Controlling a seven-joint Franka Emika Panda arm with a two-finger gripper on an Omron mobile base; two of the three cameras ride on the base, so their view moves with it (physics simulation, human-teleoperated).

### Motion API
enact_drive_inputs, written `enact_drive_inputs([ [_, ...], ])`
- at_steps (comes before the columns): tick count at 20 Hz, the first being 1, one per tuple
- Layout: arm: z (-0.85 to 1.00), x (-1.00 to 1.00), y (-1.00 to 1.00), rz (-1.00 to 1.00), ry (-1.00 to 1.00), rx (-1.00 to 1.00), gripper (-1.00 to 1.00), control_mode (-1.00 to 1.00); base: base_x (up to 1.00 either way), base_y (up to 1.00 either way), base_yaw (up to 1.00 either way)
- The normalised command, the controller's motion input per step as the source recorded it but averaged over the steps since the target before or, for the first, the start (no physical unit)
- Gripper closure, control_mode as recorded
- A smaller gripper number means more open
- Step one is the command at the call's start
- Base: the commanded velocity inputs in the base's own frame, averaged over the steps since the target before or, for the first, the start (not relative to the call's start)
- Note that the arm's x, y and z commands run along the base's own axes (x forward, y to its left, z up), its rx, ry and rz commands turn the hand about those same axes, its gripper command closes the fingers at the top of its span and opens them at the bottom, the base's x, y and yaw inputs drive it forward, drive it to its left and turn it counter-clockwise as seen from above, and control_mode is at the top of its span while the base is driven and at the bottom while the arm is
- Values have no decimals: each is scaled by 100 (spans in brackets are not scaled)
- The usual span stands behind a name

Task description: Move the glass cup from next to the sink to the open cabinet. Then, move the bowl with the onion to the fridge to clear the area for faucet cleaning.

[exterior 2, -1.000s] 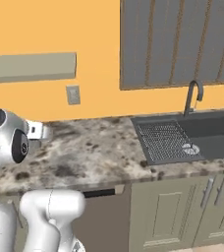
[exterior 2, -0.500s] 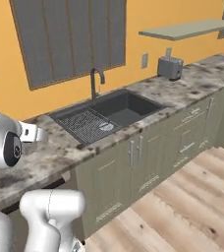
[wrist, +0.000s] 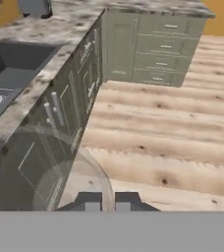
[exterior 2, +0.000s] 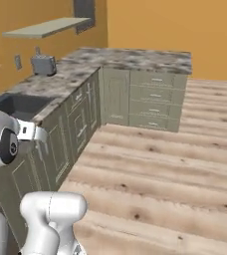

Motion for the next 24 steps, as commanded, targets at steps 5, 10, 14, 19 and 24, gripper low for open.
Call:
enact_drive_inputs([
  [5, 0, 0, 0, 0, 0, 0, 100, 100, 3, -89, -87],
  [10, 0, 0, 0, 0, 0, 0, 100, 100, 52, -69, -75],
  [14, 0, 0, 0, 0, 0, 0, 100, 100, 100, 9, -36],
  [19, 0, 0, 0, 0, 0, 0, 100, 100, 100, 26, -30],
  [24, 0, 0, 0, 0, 0, 0, 100, 100, 100, 49, -32],
])
